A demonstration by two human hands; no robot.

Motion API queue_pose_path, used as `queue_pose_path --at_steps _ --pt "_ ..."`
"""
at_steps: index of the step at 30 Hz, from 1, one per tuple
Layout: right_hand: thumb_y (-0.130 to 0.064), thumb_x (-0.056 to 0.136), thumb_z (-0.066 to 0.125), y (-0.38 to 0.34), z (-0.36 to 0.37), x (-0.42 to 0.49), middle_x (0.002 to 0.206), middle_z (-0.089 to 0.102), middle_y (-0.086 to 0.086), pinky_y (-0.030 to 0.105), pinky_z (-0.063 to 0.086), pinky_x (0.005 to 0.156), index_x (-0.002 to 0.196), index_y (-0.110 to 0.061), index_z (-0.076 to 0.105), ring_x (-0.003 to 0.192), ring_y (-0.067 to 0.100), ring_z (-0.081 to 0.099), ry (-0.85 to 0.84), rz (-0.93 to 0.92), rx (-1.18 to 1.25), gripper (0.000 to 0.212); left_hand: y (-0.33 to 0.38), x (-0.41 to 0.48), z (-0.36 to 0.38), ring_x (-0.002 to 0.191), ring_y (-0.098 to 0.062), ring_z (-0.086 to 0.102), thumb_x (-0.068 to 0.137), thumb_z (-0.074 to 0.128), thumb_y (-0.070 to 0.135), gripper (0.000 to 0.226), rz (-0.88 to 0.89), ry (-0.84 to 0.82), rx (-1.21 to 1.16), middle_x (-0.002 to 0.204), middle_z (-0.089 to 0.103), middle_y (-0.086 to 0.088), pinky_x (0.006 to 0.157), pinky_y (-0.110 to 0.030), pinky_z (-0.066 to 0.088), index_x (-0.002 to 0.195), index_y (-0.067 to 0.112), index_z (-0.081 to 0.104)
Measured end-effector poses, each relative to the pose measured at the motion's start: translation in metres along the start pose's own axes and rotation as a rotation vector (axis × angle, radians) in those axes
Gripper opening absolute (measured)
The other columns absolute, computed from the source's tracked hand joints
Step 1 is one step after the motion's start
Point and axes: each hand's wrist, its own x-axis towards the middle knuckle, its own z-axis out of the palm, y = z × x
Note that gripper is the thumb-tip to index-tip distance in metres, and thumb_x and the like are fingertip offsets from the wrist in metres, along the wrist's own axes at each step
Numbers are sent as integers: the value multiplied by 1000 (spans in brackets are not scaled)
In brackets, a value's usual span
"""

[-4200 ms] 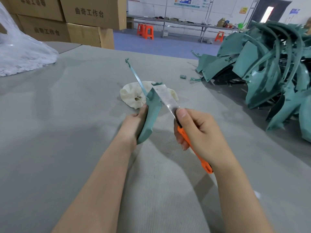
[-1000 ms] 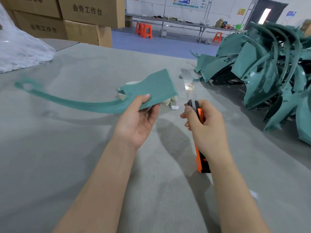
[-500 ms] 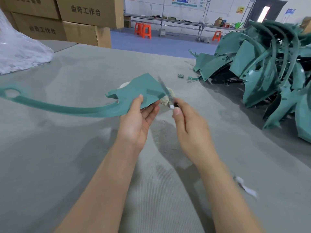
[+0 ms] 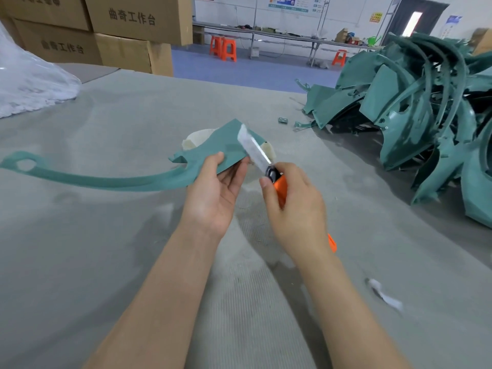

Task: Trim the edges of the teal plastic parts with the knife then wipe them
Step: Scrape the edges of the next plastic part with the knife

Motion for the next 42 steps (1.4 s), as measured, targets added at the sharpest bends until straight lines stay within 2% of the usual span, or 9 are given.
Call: queue_pose_path --at_steps 4,8,11,14,17,20,30,35,42 --pt "-29 96 55 5 1 3 89 50 -9 27 21 60 109 -16 58 71 7 36 33 37 -6 19 0 -1 0 81 -14 72 97 48 8 28 -18 -13 10 101 72 -11 64 -18 55 121 0 59" --pt "-32 97 53 16 -5 11 89 51 -6 26 22 61 109 -16 58 74 12 40 77 148 -8 21 1 -1 1 82 -16 70 96 48 6 30 -5 -2 -7 113 67 -16 63 -18 55 124 0 56" --pt "-35 97 52 23 -11 13 89 52 -7 26 25 64 107 -20 58 75 12 42 95 212 0 19 0 -1 2 83 -17 69 96 48 5 28 21 4 13 105 68 -12 63 -19 56 123 3 56" --pt "-40 95 53 19 -10 10 77 53 -13 27 29 62 94 -30 52 67 7 45 100 181 70 11 -1 -1 2 85 -18 69 97 47 6 31 25 13 23 108 67 -12 65 -20 56 127 1 54" --pt "-47 92 55 14 -5 6 61 48 -11 30 36 58 87 -23 58 61 11 47 42 131 113 25 0 0 0 85 -18 69 97 48 7 34 49 13 33 112 67 -13 67 -21 56 130 1 52" --pt "-49 92 55 13 -2 5 56 43 -10 28 33 55 89 -21 63 56 9 44 -4 103 107 29 1 0 0 78 -15 71 97 49 7 31 58 7 24 100 70 -9 65 -20 56 127 2 55" --pt "-46 91 58 11 -1 4 58 45 -9 34 41 58 88 -17 64 58 14 44 -36 74 89 30 -1 0 0 77 -10 71 97 50 8 30 42 -9 16 100 70 -7 65 -19 55 126 3 56" --pt "-47 92 56 11 -3 4 58 42 -12 31 35 58 89 -21 61 61 15 44 -15 79 29 26 -2 -1 0 79 -12 71 96 51 7 29 38 -20 32 101 70 -7 65 -19 55 123 3 58" --pt "-49 93 54 9 -2 4 68 52 -7 34 38 59 89 -21 58 66 19 49 27 102 -5 29 -3 -2 1 80 -14 72 96 51 7 28 19 -17 35 102 71 -8 64 -19 55 123 3 58"
